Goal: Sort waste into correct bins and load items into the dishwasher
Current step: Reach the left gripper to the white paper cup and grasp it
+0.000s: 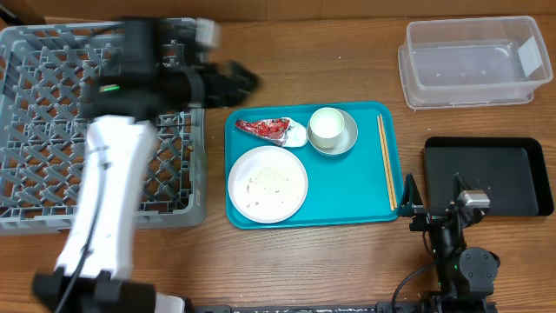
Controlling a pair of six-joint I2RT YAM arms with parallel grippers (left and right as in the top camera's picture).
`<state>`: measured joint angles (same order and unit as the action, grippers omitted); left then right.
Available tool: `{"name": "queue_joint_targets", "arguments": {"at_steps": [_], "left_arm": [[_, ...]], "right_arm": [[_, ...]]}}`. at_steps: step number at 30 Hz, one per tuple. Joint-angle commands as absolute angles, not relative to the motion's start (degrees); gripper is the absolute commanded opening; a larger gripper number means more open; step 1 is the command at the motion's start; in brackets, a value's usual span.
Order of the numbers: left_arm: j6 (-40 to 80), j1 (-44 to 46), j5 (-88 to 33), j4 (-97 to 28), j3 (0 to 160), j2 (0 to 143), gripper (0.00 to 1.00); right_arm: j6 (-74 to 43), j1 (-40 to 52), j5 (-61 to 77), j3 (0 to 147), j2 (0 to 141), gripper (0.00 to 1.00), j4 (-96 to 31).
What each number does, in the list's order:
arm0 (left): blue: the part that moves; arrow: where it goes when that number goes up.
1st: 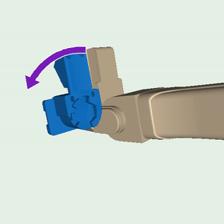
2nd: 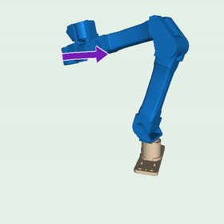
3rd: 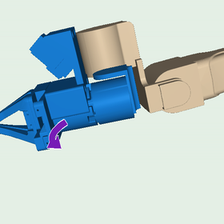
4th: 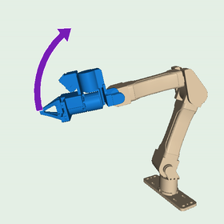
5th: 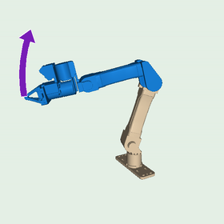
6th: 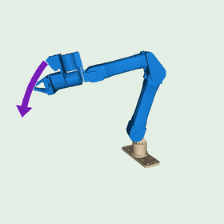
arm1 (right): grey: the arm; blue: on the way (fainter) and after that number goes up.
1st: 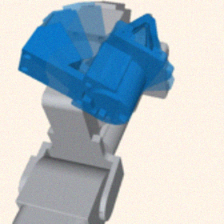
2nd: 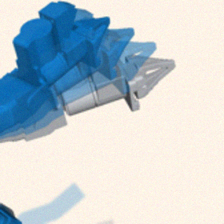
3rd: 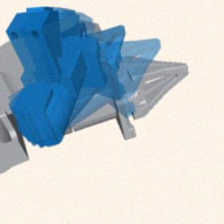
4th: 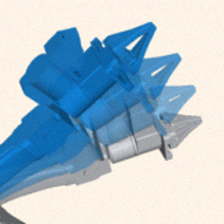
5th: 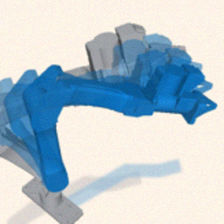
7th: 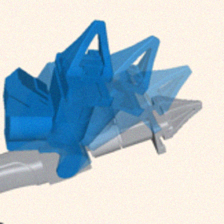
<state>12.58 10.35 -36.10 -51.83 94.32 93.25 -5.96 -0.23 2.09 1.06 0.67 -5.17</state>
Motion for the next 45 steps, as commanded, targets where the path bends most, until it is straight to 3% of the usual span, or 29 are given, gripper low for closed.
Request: {"name": "queue_joint_targets", "arguments": {"at_steps": [1, 7, 9, 14, 24, 33, 36, 45], "left_arm": [[8.54, 20.82, -24.93, -49.82, 93.80, 98.32, 0.85], [8.14, 33.76, -1.41, -41.56, 93.80, 106.30, 0.80], [4.49, 36.91, 1.41, -38.98, 93.80, 108.29, 0.79], [-6.02, 42.35, 1.80, -36.51, 93.80, 112.44, 0.80], [-4.71, 42.78, 2.35, -35.40, 93.80, 118.89, 0.71], [-4.71, 42.72, 2.37, -33.74, 93.80, 119.07, 0.52], [-4.69, 42.72, 3.92, -33.76, 93.80, 119.07, 0.36], [-4.71, 42.63, 5.04, -34.54, 93.80, 119.09, 0.27]], "right_arm": [[-6.17, -0.05, 1.56, 0.47, 0.16, 1.00, -4.84], [-6.17, -0.05, 1.56, 0.47, 0.16, 1.00, -4.82], [-6.17, -0.05, 1.56, 0.47, 0.16, 1.00, -4.84], [-6.17, -0.05, 1.56, 0.47, 0.16, 1.00, -4.82], [-6.17, -0.05, 1.56, 0.47, 0.16, 1.00, -4.82], [-6.17, -0.05, 1.56, 0.47, 0.16, 1.00, -4.84], [-6.17, -0.05, 1.56, 0.47, 0.16, 1.00, -4.82], [-6.17, -0.05, 1.56, 0.47, 0.16, 1.00, -4.82]]}}
